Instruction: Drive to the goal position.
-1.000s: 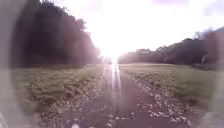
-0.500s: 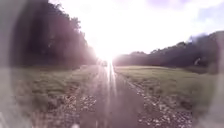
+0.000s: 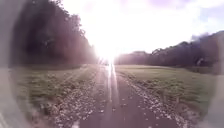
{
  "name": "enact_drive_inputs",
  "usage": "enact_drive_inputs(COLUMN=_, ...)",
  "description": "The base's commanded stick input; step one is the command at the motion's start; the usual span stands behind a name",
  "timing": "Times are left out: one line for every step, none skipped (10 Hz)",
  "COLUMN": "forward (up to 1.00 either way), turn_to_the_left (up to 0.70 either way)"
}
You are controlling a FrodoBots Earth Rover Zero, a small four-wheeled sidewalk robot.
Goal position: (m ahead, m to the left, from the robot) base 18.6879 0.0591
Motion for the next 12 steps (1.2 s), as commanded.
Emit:
enact_drive_inputs(forward=0.85, turn_to_the_left=0.00)
enact_drive_inputs(forward=0.85, turn_to_the_left=0.00)
enact_drive_inputs(forward=0.85, turn_to_the_left=0.00)
enact_drive_inputs(forward=0.85, turn_to_the_left=0.00)
enact_drive_inputs(forward=0.85, turn_to_the_left=0.00)
enact_drive_inputs(forward=0.85, turn_to_the_left=0.00)
enact_drive_inputs(forward=0.85, turn_to_the_left=0.00)
enact_drive_inputs(forward=0.85, turn_to_the_left=0.00)
enact_drive_inputs(forward=0.85, turn_to_the_left=0.00)
enact_drive_inputs(forward=0.85, turn_to_the_left=0.00)
enact_drive_inputs(forward=0.85, turn_to_the_left=0.00)
enact_drive_inputs(forward=0.85, turn_to_the_left=0.00)
